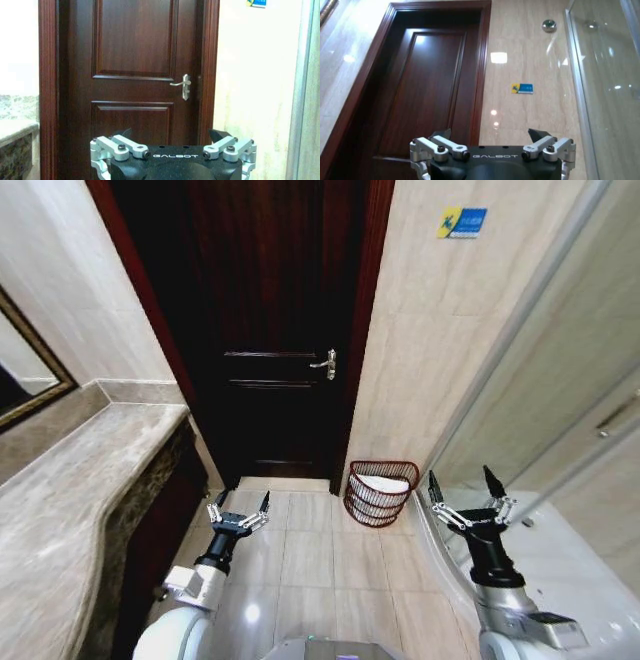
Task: Discard the used towel into the hamper.
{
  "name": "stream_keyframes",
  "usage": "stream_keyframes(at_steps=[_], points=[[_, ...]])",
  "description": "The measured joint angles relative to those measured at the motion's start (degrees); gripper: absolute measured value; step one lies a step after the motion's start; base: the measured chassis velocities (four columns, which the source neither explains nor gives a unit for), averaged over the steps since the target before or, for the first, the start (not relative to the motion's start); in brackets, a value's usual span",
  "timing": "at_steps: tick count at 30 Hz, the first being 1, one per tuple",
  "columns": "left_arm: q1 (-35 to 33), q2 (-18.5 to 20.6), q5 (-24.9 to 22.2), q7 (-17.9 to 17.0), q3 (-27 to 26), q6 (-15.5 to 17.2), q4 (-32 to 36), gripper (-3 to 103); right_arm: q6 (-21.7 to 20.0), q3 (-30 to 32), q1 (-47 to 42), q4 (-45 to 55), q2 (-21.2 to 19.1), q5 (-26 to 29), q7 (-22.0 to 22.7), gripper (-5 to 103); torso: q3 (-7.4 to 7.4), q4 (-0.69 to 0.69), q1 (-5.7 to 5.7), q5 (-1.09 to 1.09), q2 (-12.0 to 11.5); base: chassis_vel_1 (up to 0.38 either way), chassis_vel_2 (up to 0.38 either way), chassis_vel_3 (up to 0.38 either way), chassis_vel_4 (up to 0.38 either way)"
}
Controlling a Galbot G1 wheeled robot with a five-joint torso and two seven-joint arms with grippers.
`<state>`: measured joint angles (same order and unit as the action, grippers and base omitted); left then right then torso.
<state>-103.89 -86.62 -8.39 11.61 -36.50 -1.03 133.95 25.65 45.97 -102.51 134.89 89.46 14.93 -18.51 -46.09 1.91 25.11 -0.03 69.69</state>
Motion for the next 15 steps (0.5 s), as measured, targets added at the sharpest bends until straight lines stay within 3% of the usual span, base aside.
stream_keyframes(at_steps=[15], points=[[0.0,0.0,0.0,0.0,0.0,0.0,0.0,100,2.7,0.9,-0.3,0.1,0.6,1.0,-0.4,100,-0.04,-0.01,0.09,0.03,-0.1,-0.020,0.015,0.010,-0.006]])
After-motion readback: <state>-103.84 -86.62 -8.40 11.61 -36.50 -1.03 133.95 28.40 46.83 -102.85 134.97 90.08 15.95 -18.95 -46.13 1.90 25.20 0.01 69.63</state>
